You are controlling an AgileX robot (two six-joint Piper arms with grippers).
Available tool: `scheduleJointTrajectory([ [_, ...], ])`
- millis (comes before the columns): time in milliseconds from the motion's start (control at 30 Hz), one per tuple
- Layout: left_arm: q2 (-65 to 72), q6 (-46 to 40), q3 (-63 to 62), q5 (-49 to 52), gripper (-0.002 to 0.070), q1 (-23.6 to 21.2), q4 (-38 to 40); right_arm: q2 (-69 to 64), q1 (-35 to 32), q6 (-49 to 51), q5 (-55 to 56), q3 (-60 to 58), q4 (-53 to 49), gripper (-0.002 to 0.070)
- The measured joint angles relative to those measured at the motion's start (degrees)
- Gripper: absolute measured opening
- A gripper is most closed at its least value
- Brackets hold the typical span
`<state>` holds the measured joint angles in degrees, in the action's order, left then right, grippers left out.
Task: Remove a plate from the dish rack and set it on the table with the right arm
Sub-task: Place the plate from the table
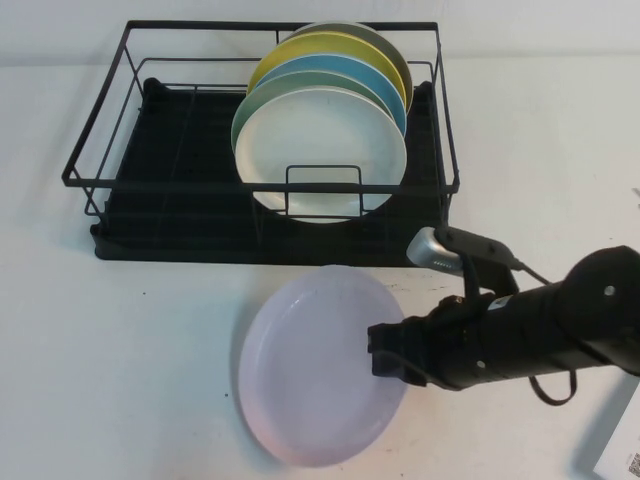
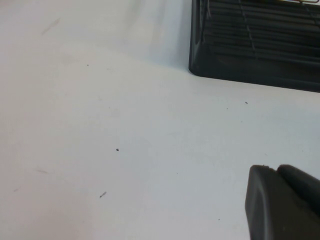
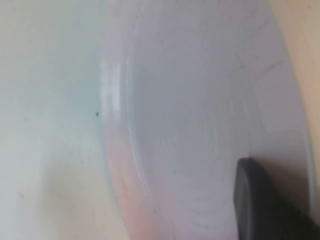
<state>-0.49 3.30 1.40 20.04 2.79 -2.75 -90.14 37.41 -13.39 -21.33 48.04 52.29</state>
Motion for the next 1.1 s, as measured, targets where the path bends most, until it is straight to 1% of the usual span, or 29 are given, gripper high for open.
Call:
scheduleJointTrajectory([
  [133,0.0,0.0,0.0,0.0,-0.0004,0.0,0.0,-4.0,0.0,-5.1,0.5,1.8,7.1,0.0086],
  [300,0.0,0.0,0.0,0.0,-0.0004,0.0,0.0,-6.9,-0.8,-7.1,0.1,2.9,10.5,0.0086],
  [600,0.0,0.0,0.0,0.0,-0.0004,0.0,0.0,-7.8,-1.4,-7.3,0.3,3.3,10.5,0.0087],
  [667,0.0,0.0,0.0,0.0,-0.0004,0.0,0.0,-7.8,-1.4,-7.3,0.8,3.3,10.3,0.0099],
  [867,0.0,0.0,0.0,0.0,-0.0004,0.0,0.0,-8.4,-1.8,-7.5,3.3,3.3,6.6,0.0186],
  [1100,0.0,0.0,0.0,0.0,-0.0004,0.0,0.0,-8.5,-1.9,-7.8,5.0,3.3,5.3,0.0203],
])
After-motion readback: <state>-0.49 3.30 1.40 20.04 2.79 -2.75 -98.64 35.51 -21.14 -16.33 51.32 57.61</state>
